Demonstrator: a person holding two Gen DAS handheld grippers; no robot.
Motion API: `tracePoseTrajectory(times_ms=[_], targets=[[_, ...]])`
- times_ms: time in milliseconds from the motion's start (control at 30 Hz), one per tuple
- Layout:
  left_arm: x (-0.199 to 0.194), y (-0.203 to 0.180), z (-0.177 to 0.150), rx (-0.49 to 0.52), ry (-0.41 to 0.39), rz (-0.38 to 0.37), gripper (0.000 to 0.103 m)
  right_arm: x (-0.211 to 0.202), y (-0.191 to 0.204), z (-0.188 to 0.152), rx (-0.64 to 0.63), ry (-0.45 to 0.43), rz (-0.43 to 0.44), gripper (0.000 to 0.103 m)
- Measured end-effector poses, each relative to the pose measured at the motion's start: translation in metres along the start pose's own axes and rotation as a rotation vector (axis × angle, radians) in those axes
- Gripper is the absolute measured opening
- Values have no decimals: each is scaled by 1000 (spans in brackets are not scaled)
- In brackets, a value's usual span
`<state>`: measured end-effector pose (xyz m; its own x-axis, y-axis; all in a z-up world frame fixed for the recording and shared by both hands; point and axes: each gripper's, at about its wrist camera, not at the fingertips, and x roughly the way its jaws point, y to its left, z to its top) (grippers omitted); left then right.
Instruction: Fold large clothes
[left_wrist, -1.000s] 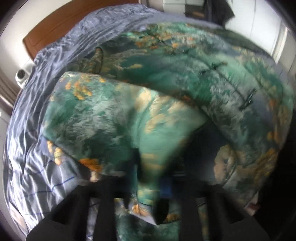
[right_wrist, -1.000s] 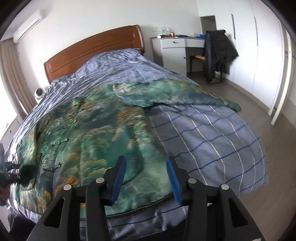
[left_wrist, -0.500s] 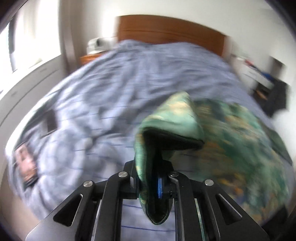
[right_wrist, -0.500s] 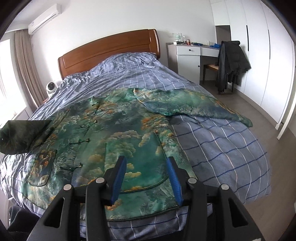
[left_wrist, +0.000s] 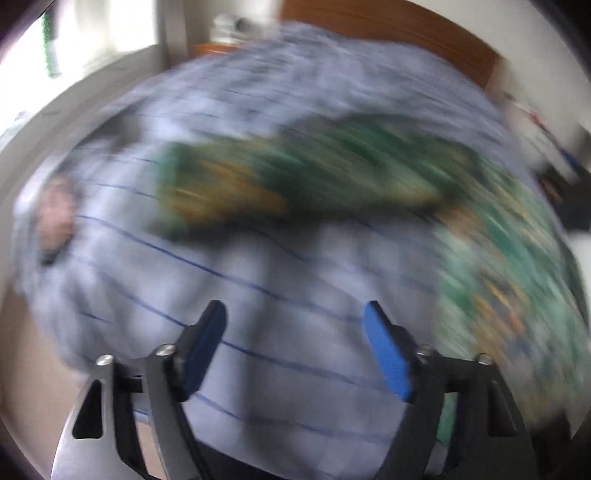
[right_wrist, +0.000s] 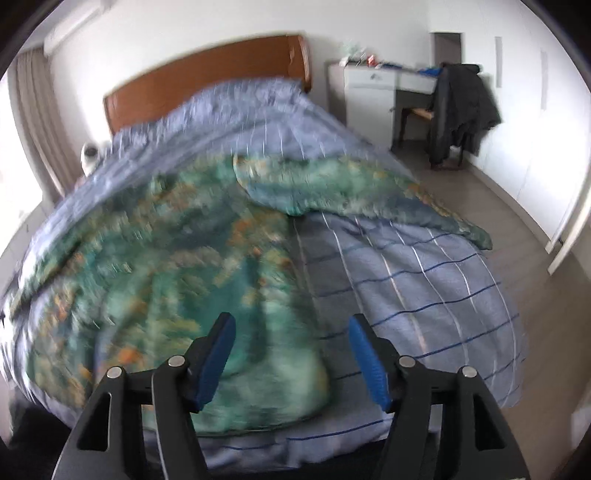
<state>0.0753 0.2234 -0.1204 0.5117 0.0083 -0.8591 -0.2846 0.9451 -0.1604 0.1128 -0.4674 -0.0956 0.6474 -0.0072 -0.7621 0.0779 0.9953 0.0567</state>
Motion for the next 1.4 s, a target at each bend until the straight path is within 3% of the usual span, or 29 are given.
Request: tracePoseTrajectory(times_ms=[100, 267, 333, 367, 400, 467, 533, 600, 833, 933, 1033, 1100, 1133, 1200, 1300, 1400], targets=[[19, -61, -29, 106, 81, -122, 83, 29, -17, -3, -33, 107, 47, 65], [62, -113, -53, 197, 172, -144, 79, 75, -28, -24, -7, 251, 204, 65], [71, -123, -55, 190, 188, -154, 67, 84, -28, -29, 4, 263, 244, 65], [71, -128, -54, 184, 195, -175, 48, 86, -27, -30, 11, 267, 255, 65], [72, -132, -56, 179, 203, -204, 22, 88, -27, -32, 19, 269, 260, 57], [69, -143, -55, 188, 192, -228, 14, 87, -27, -32, 25, 281, 273, 30], [65, -157, -53, 221, 168, -222, 11, 79, -25, -30, 23, 271, 261, 18], [59, -167, -52, 233, 153, -224, 11, 69, -18, -27, 2, 256, 241, 14], [45, -168, -57, 246, 136, -237, 11, 28, -18, -29, -31, 254, 242, 13], [65, -178, -55, 257, 149, -187, 15, 39, -16, -38, -37, 275, 218, 13], [84, -191, -45, 235, 161, -140, 25, 57, -18, -42, 3, 272, 189, 14], [80, -197, -40, 224, 137, -123, 36, 62, -18, -42, 19, 258, 170, 25], [75, -203, -35, 220, 108, -114, 42, 62, -19, -42, 29, 251, 159, 30], [64, -212, -27, 204, 48, -92, 77, 58, -22, -42, 52, 235, 152, 46], [45, -219, -18, 168, -82, -44, 93, 45, -30, -38, 76, 194, 100, 51], [35, -226, -10, 137, -172, -15, 97, 30, -30, -33, 84, 148, 45, 54]])
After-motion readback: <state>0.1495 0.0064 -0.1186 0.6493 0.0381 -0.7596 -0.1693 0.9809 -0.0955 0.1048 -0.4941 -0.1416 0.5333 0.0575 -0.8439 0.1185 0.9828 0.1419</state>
